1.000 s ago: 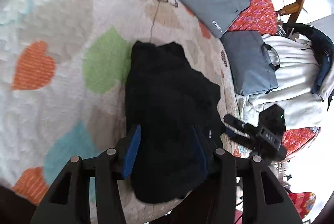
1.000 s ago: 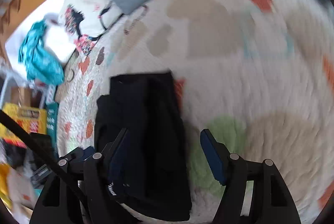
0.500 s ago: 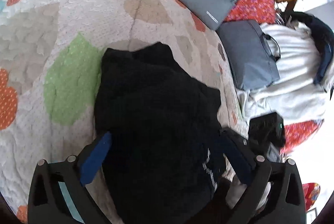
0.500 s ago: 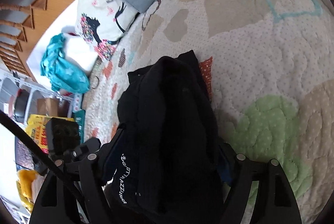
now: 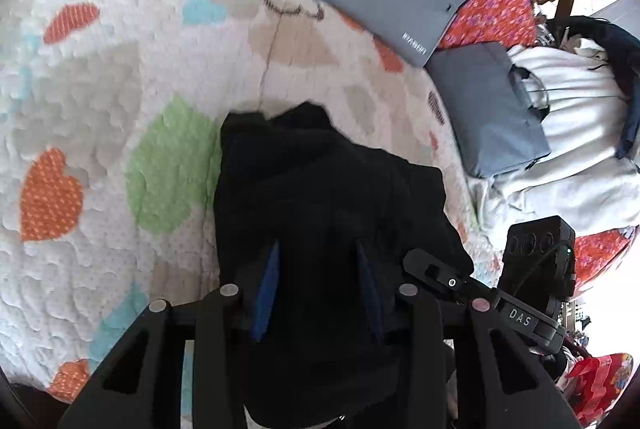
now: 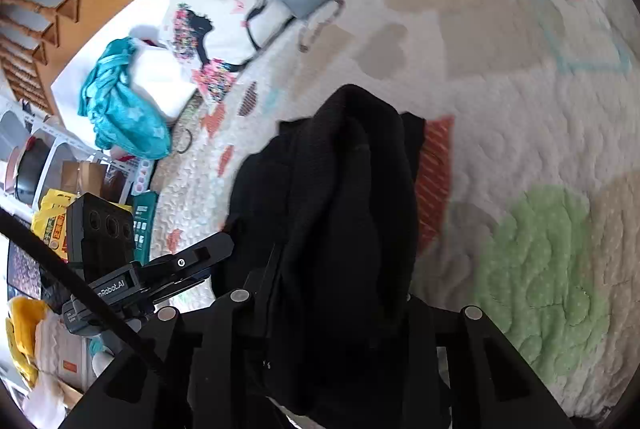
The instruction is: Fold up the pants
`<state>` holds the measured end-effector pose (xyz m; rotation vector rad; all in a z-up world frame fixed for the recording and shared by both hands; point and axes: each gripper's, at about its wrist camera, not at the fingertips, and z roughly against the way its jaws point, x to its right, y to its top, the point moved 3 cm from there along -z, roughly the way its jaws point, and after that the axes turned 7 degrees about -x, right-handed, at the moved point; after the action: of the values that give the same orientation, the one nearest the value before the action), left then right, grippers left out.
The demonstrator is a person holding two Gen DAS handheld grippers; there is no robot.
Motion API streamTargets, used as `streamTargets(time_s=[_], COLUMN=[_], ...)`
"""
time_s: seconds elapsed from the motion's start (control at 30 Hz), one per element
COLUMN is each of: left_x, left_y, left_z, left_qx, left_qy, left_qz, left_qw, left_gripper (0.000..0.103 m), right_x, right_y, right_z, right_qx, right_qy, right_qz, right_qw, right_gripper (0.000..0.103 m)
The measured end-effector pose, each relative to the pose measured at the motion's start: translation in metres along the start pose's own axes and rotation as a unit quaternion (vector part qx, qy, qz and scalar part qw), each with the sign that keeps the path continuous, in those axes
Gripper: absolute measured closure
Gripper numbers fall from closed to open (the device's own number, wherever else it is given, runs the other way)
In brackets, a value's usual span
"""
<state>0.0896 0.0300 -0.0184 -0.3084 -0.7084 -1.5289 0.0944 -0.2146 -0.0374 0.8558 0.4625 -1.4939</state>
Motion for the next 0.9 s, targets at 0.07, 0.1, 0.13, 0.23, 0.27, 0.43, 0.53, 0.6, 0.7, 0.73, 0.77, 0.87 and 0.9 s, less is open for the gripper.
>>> streamTargets(time_s=[0.07, 0.1, 0.13, 0.23, 0.27, 0.43, 0.53, 0.6, 0.7, 0.73, 0.77, 0.87, 0.9], left_x=[0.003, 0.003, 0.0, -0.013, -0.018, -0.044, -0.044, -0.039, -0.03, -0.026, -0.018, 0.004, 0.01], left_y=[0.003, 0.004, 0.006, 0.006, 0.005, -0.004, -0.003, 0.001, 0.006, 0.007, 0.008, 0.005, 0.005], left_z=[0.007, 0.01, 0.013, 0.018, 0.019, 0.008, -0.01, -0.022, -0.042, -0.046, -0.049, -0.045, -0.041], left_qx=[0.011, 0.017, 0.025, 0.034, 0.035, 0.009, -0.015, -0.027, -0.037, -0.034, -0.034, -0.035, -0.03], left_qy=[-0.001, -0.006, -0.014, -0.026, -0.022, 0.005, -0.001, -0.024, -0.052, -0.049, -0.036, -0.016, -0.017], left_qz=[0.003, 0.01, 0.022, 0.047, 0.05, 0.06, 0.051, 0.044, 0.042, 0.04, 0.029, -0.008, -0.015], left_qw=[0.9999, 0.9998, 0.9993, 0.998, 0.9979, 0.9982, 0.9986, 0.9984, 0.9971, 0.9974, 0.9983, 0.9992, 0.9993], left_gripper=[0.066, 0.066, 0.066, 0.061, 0.058, 0.054, 0.054, 0.051, 0.028, 0.025, 0.025, 0.056, 0.056], right_x=[-0.014, -0.018, -0.02, -0.008, 0.002, 0.041, 0.041, 0.042, 0.042, 0.043, 0.042, 0.034, 0.029], right_y=[0.003, 0.003, 0.004, 0.001, 0.0, -0.007, -0.006, -0.005, -0.005, -0.004, -0.003, 0.0, 0.002], right_z=[0.004, 0.004, 0.004, 0.0, -0.002, -0.002, -0.003, -0.006, -0.011, -0.013, -0.015, -0.017, -0.017], right_qx=[0.001, -0.001, -0.003, -0.01, -0.012, -0.014, -0.016, -0.018, -0.011, -0.006, -0.006, -0.018, -0.021], right_qy=[-0.004, -0.007, -0.015, -0.043, -0.055, -0.052, -0.049, -0.047, -0.018, -0.007, -0.001, 0.014, 0.024], right_qz=[0.018, 0.022, 0.025, 0.014, 0.003, -0.042, -0.037, -0.034, -0.037, -0.041, -0.043, -0.04, -0.04], right_qw=[1.0, 1.0, 1.0, 0.999, 0.998, 0.998, 0.998, 0.998, 0.999, 0.999, 0.999, 0.999, 0.999], right_gripper=[0.07, 0.07, 0.07, 0.07, 0.07, 0.066, 0.059, 0.053, 0.04, 0.038, 0.037, 0.06, 0.068])
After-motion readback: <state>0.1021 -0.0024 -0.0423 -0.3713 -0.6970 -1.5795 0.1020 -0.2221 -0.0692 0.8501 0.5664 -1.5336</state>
